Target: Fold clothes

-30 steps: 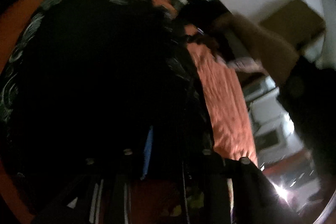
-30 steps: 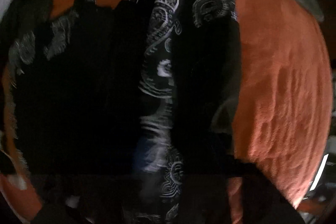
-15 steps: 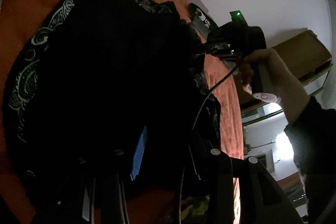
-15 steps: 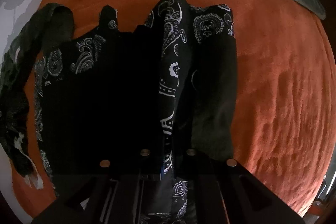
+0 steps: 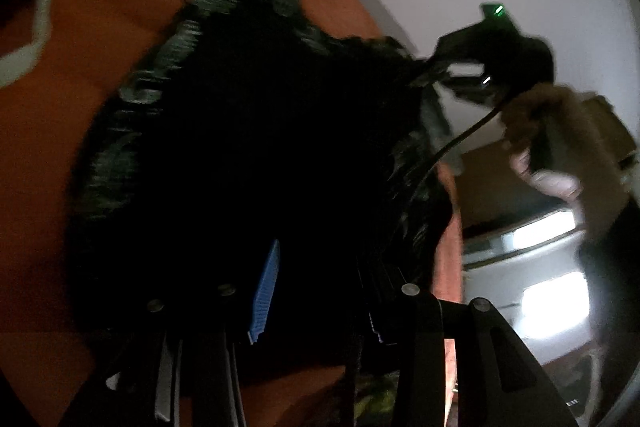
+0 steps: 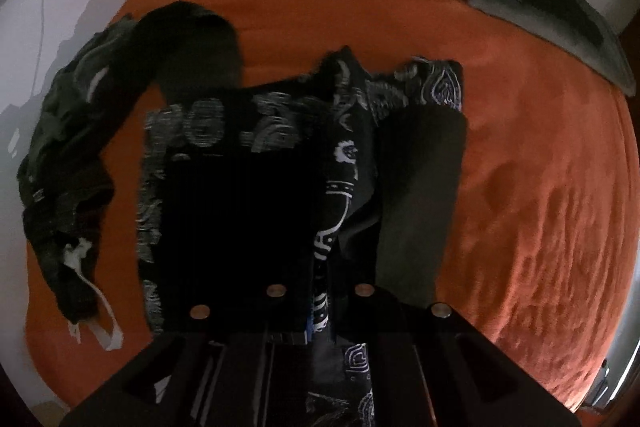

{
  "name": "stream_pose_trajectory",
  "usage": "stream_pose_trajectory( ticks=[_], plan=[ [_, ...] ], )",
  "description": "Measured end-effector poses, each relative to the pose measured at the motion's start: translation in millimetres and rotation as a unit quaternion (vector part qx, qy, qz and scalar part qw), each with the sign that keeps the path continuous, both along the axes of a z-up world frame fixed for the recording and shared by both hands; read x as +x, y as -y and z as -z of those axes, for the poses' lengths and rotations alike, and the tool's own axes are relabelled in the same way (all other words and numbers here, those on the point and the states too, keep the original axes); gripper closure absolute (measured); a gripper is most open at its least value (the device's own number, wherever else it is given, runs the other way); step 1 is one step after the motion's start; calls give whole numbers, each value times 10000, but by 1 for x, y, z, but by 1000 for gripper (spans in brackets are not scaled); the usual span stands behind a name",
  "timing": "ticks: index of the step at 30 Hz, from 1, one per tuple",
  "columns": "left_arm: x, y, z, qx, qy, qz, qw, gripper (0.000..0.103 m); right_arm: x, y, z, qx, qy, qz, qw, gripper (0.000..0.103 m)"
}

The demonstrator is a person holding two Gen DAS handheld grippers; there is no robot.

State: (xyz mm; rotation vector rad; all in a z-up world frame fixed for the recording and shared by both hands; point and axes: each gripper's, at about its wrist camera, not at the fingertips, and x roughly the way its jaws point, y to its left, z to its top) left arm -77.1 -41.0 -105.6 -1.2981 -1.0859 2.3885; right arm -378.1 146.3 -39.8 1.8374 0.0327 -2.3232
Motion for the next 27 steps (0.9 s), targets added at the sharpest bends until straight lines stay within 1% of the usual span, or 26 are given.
stream_pose_trajectory(
  ticks=[1,3,6,7,9,10,12,14,16,18,19,21,22,23,25,27],
  plan=[
    [7,9,0,-153,41,-170,9997,61,-1,10,-3,3,-16,-64,10000,99],
    [17,29,3,-231,206,-476,9984,61,-7,43,1,-10,9,-184,9998,99],
    [29,59,9,140,328,-984,9945,61,-18,96,17,-97,88,-359,9993,99],
    [34,69,11,269,367,-1152,9923,61,-22,112,26,-173,261,-439,9985,95],
    [40,84,9,209,383,-1335,9901,61,-24,132,39,-319,662,-508,9960,87],
    [42,90,8,231,391,-1433,9886,61,-19,138,37,-489,737,-599,9943,85],
    [47,101,7,291,407,-1633,9853,61,-1,138,16,-656,493,-817,9933,76],
    [50,113,8,631,369,-1780,9813,61,29,123,-14,-460,-9,-986,9941,53],
    [48,103,3,760,288,-1462,9859,60,58,103,-30,-384,-245,-1033,9936,46],
    [45,92,-2,875,204,-1114,9897,57,92,75,-33,-502,-279,-1032,9930,46],
    [44,86,-4,932,162,-940,9911,52,109,61,-34,-574,-285,-1030,9926,46],
    [41,75,-9,1044,78,-590,9927,47,144,32,-35,-716,-296,-1025,9917,46],
    [40,69,-12,1100,35,-415,9931,42,158,17,-35,-780,-308,-985,9916,46],
    [38,64,-14,1155,-7,-240,9930,37,168,5,-36,-839,-316,-926,9917,46],
    [36,53,-19,1265,-91,111,9919,34,183,-22,-40,-1044,-402,-712,9912,46],
    [41,36,-34,1100,-258,576,9919,31,188,-48,-59,-1246,-656,-363,9894,46]
  ],
)
